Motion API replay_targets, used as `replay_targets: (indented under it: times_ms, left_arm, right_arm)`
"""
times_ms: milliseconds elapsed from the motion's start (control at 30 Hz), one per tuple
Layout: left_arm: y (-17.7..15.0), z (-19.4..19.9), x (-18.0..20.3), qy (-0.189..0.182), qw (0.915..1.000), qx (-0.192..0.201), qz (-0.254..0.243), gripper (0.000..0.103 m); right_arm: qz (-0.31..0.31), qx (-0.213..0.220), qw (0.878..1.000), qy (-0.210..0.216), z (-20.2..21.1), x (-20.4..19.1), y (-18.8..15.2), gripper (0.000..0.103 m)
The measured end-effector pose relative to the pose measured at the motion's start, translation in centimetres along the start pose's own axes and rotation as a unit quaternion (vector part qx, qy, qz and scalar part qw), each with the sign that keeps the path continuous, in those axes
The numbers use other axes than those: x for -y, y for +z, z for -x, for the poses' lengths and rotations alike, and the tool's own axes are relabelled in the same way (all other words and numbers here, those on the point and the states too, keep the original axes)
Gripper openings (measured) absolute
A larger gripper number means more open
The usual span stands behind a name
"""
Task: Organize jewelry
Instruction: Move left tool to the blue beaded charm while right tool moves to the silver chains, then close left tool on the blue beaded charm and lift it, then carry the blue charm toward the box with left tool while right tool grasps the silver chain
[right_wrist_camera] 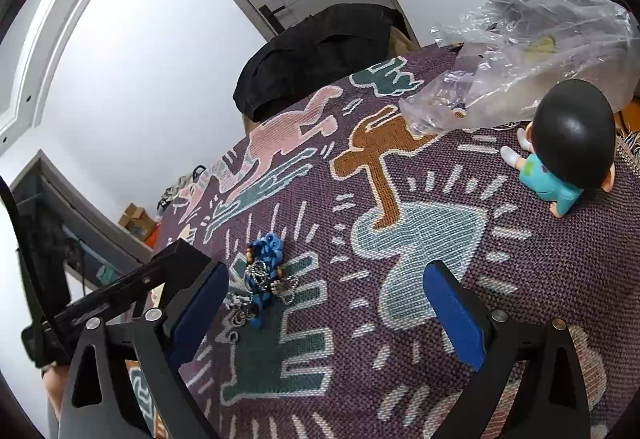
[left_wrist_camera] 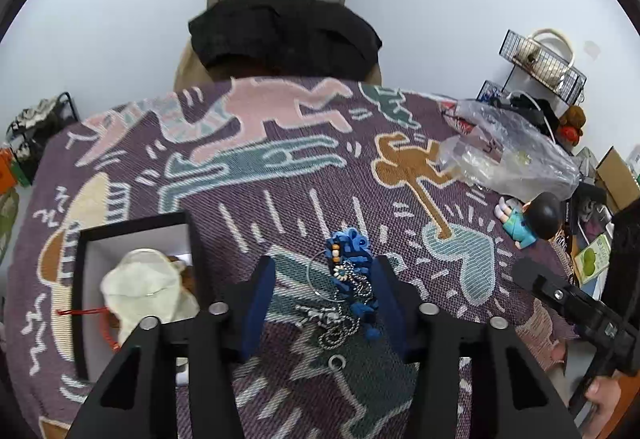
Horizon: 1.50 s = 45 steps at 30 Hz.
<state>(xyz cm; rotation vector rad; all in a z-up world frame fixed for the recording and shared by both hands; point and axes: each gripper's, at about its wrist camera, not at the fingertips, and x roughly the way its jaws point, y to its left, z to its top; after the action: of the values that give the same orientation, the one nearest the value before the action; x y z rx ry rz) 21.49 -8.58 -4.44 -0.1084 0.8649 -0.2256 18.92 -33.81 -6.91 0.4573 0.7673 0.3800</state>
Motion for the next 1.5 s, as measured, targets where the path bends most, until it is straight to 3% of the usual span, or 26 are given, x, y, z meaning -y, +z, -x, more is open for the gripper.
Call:
replay_targets:
  times_ms: [133, 267, 600, 633, 733, 1200, 1333, 1500]
  left_arm:
    - [0.4, -2.1, 0.5, -0.003, 0.9998, -0.022, 0.003, 0.048]
    - [0.6, -3.9, 0.9, -0.003, 0.9992, -0.041, 0.004, 0.041]
    - [1.1, -8.0, 0.6, 0.006, 0.9971, -0.074, 0.015, 0.033]
    - [1.1, -8.2, 0.5, 0.006, 0.9969, -0.077, 0.019, 0.028]
    - [1.0, -8.0, 0.4, -0.003, 0.9973, -0.07, 0.024, 0.012]
    - [2.5, -1.4, 1.4, -0.01, 0.9999, 0.004, -0.009, 0.01]
    - [2.9, 0.7, 0.9, -0.009, 0.9997, 0.023, -0.009, 0.01]
    - [3.1, 2.6, -0.4, -0.003, 0.9991, 0.042, -0.004, 0.01]
  right_arm:
    - [-0.005, 0.001, 1.0, 0.0, 0.0, 0.5, -0.1, 0.098]
    - [-0.012, -0.006, 1.0, 0.0, -0.2, 1.2, -0.2, 0.085]
    - [-0.019, -0.007, 1.0, 0.002, -0.2, 1.7, -0.3, 0.085]
    - [-0.019, -0.007, 1.0, 0.002, -0.3, 1.7, -0.3, 0.085]
    - [-0.019, -0.009, 1.0, 0.001, -0.4, 1.7, -0.3, 0.085]
    - [-0.01, -0.01, 1.0, 0.008, -0.4, 0.4, -0.3, 0.084]
    - [0.0, -0.018, 1.0, 0.015, -1.1, -0.6, -0.2, 0.076]
    - [0.02, -0.04, 0.999, 0.016, -2.8, -2.5, -0.1, 0.075]
